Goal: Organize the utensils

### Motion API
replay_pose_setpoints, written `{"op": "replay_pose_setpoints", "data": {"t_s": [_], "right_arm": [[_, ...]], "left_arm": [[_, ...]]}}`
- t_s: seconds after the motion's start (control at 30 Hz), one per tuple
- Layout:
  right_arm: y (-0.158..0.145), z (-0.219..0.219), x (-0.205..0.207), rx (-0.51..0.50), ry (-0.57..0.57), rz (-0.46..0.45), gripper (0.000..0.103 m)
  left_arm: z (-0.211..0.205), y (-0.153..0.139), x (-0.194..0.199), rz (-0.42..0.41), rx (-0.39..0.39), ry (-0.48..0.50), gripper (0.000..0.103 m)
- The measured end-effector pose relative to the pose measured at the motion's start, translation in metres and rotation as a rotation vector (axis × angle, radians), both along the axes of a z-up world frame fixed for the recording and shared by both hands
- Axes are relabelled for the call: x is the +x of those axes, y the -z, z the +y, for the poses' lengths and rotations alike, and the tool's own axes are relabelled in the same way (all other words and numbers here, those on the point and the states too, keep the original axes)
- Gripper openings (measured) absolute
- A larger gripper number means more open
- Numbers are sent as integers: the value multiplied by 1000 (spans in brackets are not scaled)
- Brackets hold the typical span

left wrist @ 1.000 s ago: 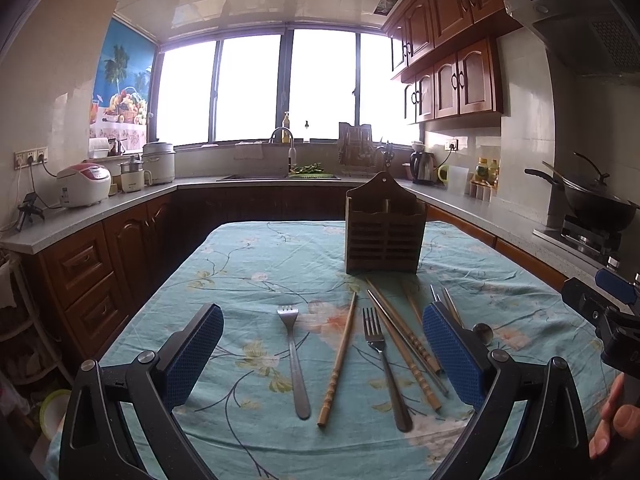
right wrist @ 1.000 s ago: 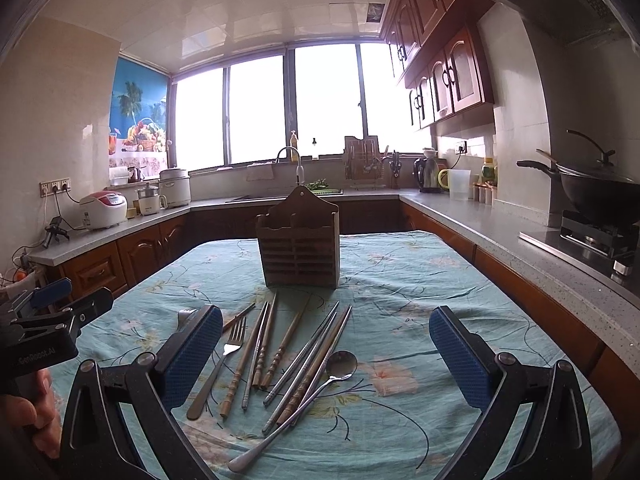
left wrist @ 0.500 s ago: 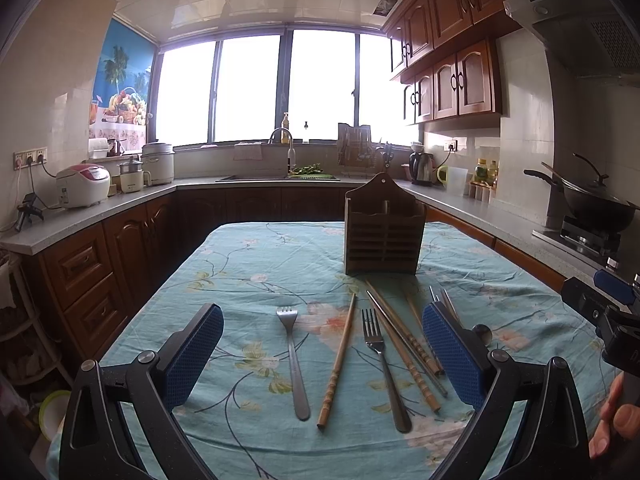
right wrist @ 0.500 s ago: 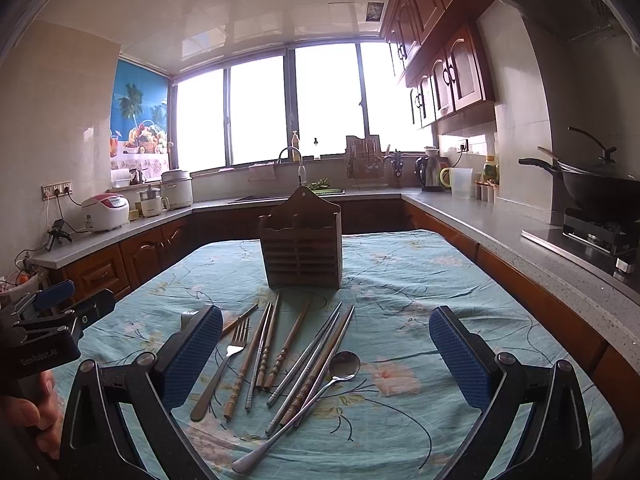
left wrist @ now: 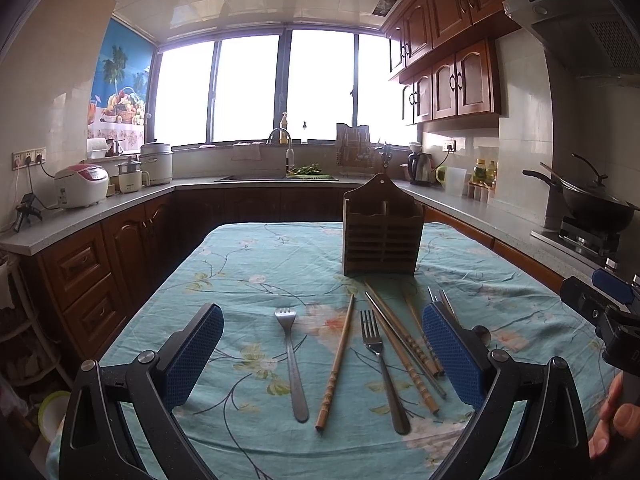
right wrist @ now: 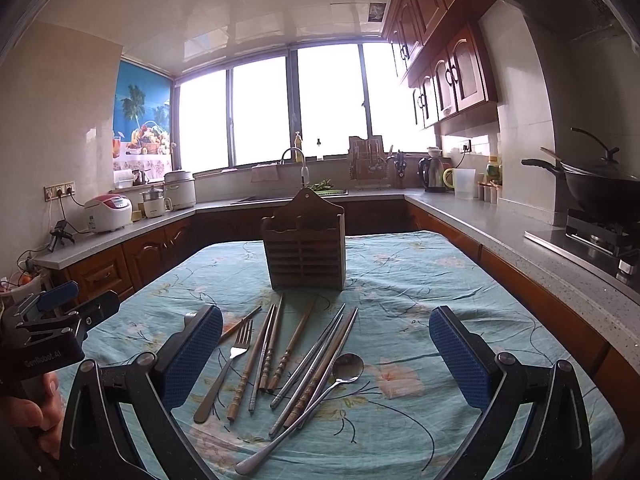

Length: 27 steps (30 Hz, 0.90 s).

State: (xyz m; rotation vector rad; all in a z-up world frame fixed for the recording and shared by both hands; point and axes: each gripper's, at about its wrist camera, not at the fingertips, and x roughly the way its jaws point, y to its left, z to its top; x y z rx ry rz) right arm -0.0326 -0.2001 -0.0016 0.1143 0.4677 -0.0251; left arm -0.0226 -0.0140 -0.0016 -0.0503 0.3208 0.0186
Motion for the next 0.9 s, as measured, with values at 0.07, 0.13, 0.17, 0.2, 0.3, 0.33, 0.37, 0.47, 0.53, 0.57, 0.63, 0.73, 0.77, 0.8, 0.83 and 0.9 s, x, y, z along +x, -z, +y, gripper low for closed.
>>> {"op": "replay_pose_setpoints", "data": {"t_s": [0.07, 0.13, 0.17, 0.2, 0.3, 0.33, 0.37, 0.47, 0.53, 0.57, 0.63, 0.73, 0.77, 0.8, 0.83, 0.9], "right_arm": [[0, 0, 0, 1, 0, 0, 103], [0, 0, 0, 3, 0, 1, 103], [0, 0, 1, 4, 0, 1, 103], [0, 0, 1, 3, 0, 1, 103], [1, 0, 2, 3, -1, 3, 103], [1, -1, 3, 5, -2, 7, 103], [2, 0, 4, 6, -2, 11, 103], [3, -2, 8, 16, -3, 24, 103], [4, -5, 12, 24, -4, 36, 103], [4, -6, 14, 27, -4, 42, 103], [5, -7, 18, 32, -4, 55, 103], [7, -9, 26, 39, -4, 80, 103], [7, -10, 29, 42, -6, 89, 103], [8, -12, 33, 45, -8, 98, 103], [9, -13, 36, 50, -10, 109, 103], [11, -16, 43, 61, -12, 130, 103]], "left_arm": [[0, 0, 1, 0, 1, -1, 100], [0, 0, 0, 0, -1, 0, 100], [0, 1, 0, 1, -2, 0, 100], [1, 1, 0, 2, -3, 0, 100], [1, 1, 1, 5, -4, -1, 100], [1, 1, 2, 7, -5, -1, 100], [2, 1, 3, 11, -7, 1, 100], [4, 2, 8, 31, -18, 4, 100], [8, 1, 13, 48, -37, 10, 100], [10, 1, 17, 58, -44, 11, 100], [14, 0, 24, 76, -57, 13, 100], [18, -1, 35, 110, -63, 12, 100], [19, -2, 39, 120, -64, 13, 100], [20, -2, 44, 132, -64, 14, 100], [21, -3, 48, 146, -66, 16, 100], [23, -6, 58, 169, -78, 26, 99]]}}
